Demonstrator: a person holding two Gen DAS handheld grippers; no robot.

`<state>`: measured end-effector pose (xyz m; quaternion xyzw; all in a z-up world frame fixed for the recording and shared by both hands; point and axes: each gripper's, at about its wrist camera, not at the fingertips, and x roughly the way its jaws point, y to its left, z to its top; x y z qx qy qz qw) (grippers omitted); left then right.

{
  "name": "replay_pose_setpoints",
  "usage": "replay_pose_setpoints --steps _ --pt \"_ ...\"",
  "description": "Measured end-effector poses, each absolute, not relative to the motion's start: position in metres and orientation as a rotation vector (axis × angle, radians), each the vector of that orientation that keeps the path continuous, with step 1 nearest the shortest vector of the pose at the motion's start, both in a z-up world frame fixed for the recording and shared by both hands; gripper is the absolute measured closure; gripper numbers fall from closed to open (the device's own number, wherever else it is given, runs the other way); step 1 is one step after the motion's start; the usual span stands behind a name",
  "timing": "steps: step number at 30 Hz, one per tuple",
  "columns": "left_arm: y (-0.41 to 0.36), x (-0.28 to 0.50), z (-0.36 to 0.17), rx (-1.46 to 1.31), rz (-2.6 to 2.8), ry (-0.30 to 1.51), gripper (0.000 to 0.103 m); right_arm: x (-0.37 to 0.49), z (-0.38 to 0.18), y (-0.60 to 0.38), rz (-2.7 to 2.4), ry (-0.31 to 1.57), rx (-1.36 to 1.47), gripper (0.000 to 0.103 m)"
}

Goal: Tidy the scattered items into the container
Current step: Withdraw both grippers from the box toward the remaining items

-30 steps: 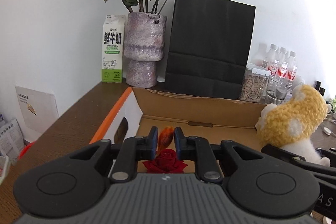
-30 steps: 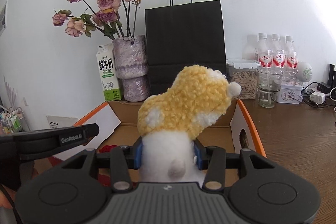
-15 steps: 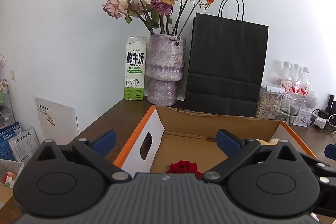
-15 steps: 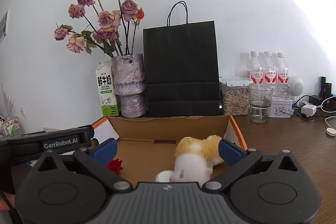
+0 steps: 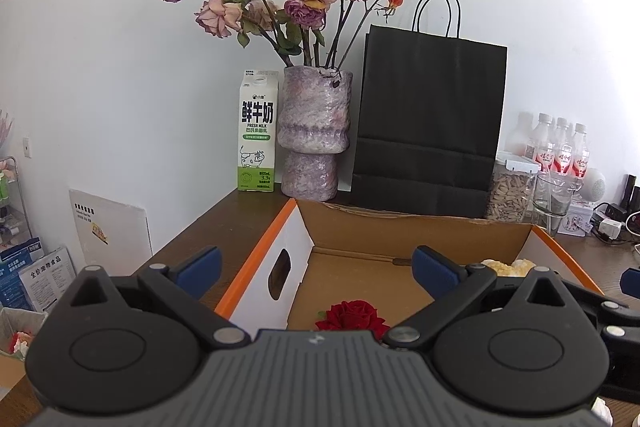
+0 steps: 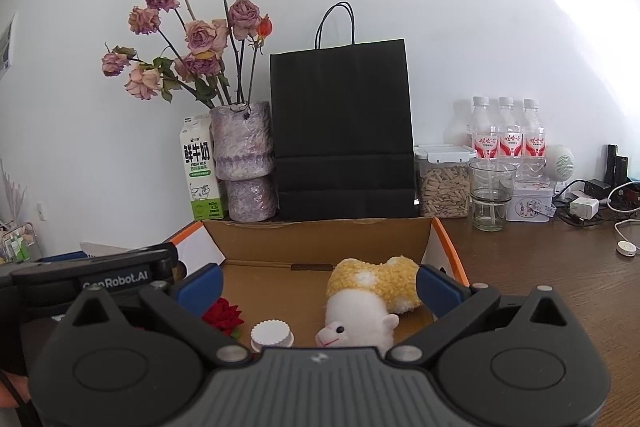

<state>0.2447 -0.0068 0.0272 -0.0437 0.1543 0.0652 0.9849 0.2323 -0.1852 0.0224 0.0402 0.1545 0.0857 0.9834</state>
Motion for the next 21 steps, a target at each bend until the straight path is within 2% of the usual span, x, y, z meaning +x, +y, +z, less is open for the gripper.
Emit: replay_pose_setpoints --steps 21 --pt "-0.001 0.204 0.056 -0.105 0.085 0.303 0.000 0.195 0.051 -0.187 0.190 0.273 0.046 0.000"
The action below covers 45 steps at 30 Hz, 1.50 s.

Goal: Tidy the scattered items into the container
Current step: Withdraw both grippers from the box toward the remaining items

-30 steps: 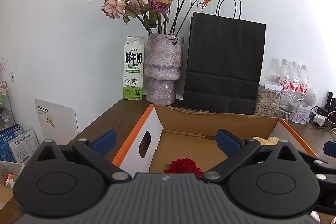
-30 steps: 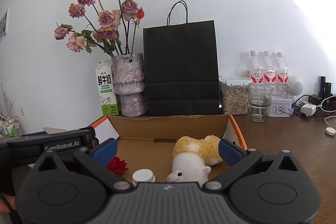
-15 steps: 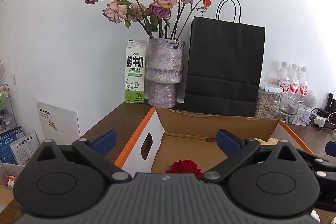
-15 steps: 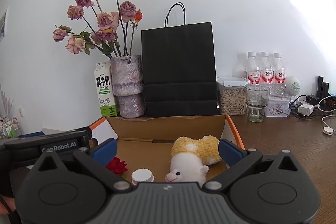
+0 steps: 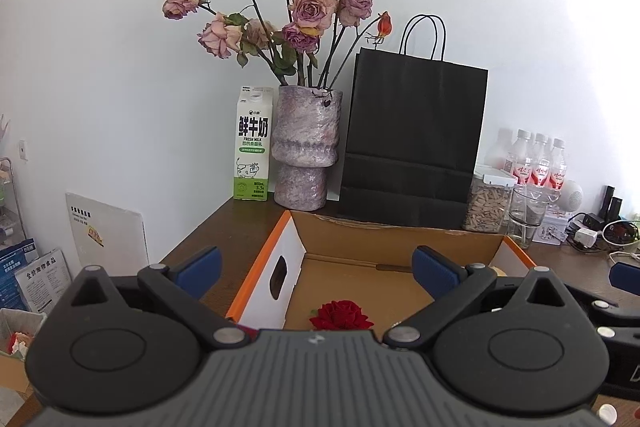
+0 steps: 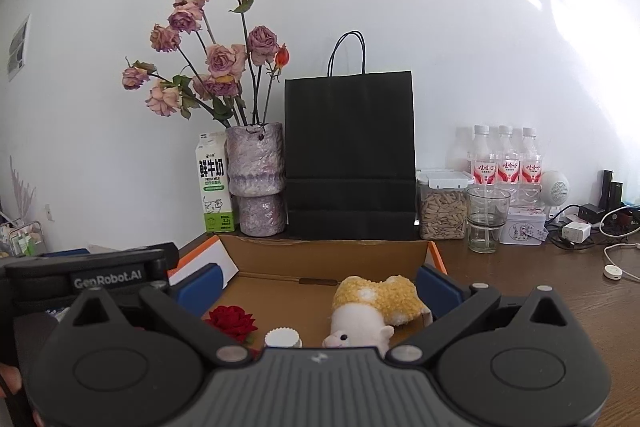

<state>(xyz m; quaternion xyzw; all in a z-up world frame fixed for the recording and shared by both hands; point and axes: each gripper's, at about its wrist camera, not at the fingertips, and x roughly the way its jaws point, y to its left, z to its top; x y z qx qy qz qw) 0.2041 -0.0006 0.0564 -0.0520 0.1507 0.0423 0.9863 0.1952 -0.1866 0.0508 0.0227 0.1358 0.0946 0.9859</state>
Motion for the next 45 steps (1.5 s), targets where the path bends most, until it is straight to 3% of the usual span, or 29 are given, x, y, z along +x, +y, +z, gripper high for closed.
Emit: replay_pose_setpoints --steps 15,26,38,45 --pt "0.023 0.135 0.064 -0.093 0.078 0.295 0.000 0.132 0.048 -0.203 0.198 0.308 0.017 0.000" --pt "0.048 0.090 0.042 -0.072 0.093 0.351 0.000 0.093 0.018 -0.228 0.159 0.407 -0.019 0.000" --pt "0.075 0.077 0.008 -0.087 0.141 0.465 0.000 0.084 -0.026 -0.267 0.060 0.553 -0.022 0.000" --pt "0.077 0.080 0.003 -0.091 0.143 0.477 0.000 0.096 -0.034 -0.279 0.047 0.582 -0.018 0.006"
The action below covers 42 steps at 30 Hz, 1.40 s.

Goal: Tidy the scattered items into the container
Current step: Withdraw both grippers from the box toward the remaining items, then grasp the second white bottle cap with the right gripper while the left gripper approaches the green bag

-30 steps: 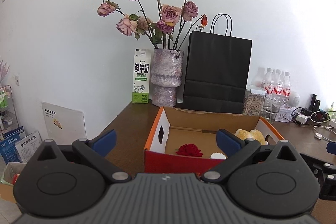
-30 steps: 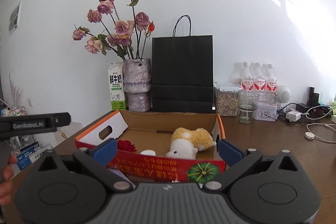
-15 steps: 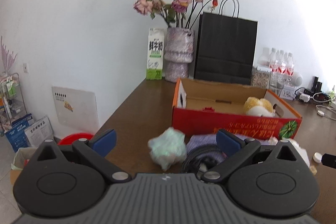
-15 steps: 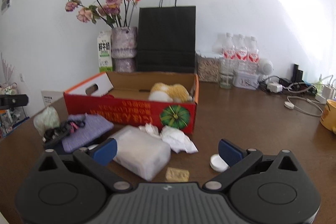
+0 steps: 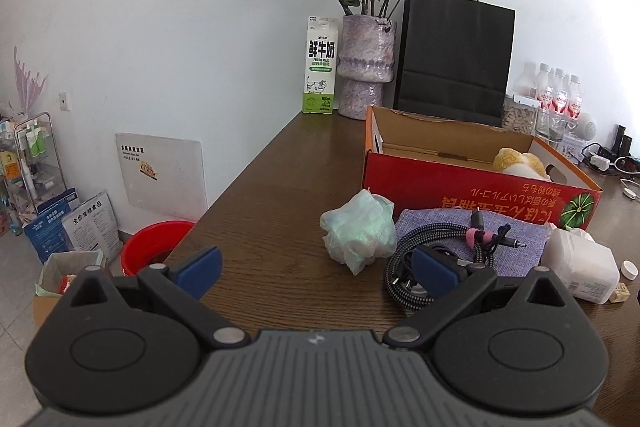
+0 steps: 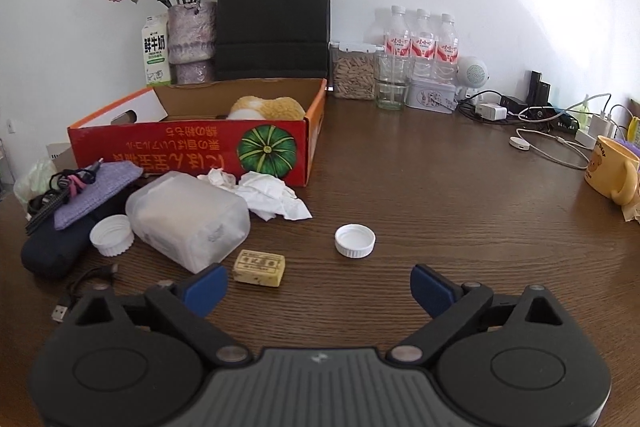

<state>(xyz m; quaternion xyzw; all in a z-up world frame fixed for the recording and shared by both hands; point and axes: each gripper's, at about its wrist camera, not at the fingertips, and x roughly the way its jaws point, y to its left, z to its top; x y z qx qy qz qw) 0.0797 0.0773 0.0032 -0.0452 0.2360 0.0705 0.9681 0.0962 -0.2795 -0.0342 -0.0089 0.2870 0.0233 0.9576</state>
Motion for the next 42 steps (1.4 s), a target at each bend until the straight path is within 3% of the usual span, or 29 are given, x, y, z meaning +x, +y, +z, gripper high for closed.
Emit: replay_pose_setpoints --steps 3,14,22,42 --pt "0.078 0.080 0.002 -0.090 0.144 0.470 0.000 0.102 -0.032 -0.286 0.035 0.574 -0.015 0.008" --pt "0.082 0.090 -0.004 -0.095 0.157 0.492 0.000 0.137 -0.038 -0.303 0.035 0.613 0.007 0.041" --pt "0.081 0.092 -0.009 -0.096 0.142 0.500 0.000 0.161 -0.048 -0.300 0.055 0.654 -0.004 0.076" --pt "0.073 0.116 0.001 -0.063 0.130 0.480 0.000 0.151 -0.034 -0.290 0.111 0.575 -0.027 0.076"
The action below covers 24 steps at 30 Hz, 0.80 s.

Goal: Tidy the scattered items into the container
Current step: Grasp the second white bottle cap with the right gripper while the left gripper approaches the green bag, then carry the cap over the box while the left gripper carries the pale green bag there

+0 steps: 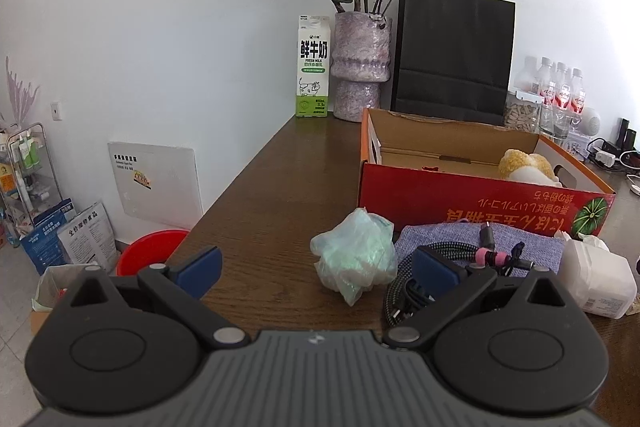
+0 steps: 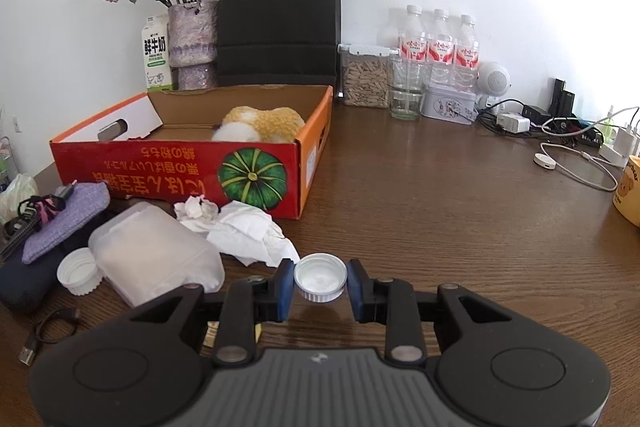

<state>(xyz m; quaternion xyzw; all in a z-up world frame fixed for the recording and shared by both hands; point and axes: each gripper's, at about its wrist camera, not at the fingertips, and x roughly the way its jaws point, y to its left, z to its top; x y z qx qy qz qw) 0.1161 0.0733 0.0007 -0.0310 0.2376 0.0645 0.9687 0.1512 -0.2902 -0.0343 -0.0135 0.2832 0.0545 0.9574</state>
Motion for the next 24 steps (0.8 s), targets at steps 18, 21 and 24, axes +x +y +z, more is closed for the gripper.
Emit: replay_pose_setpoints --steps 18,21,24 --pt "0.079 0.174 -0.027 -0.127 0.076 0.596 0.060 0.146 -0.026 -0.277 0.138 0.532 -0.034 0.076" --pt "0.079 0.171 -0.025 -0.124 0.084 0.582 0.060 0.144 -0.024 -0.276 0.139 0.522 -0.030 0.076" --pt "0.080 0.168 -0.021 -0.127 0.090 0.571 0.060 0.142 -0.022 -0.274 0.142 0.512 -0.030 0.076"
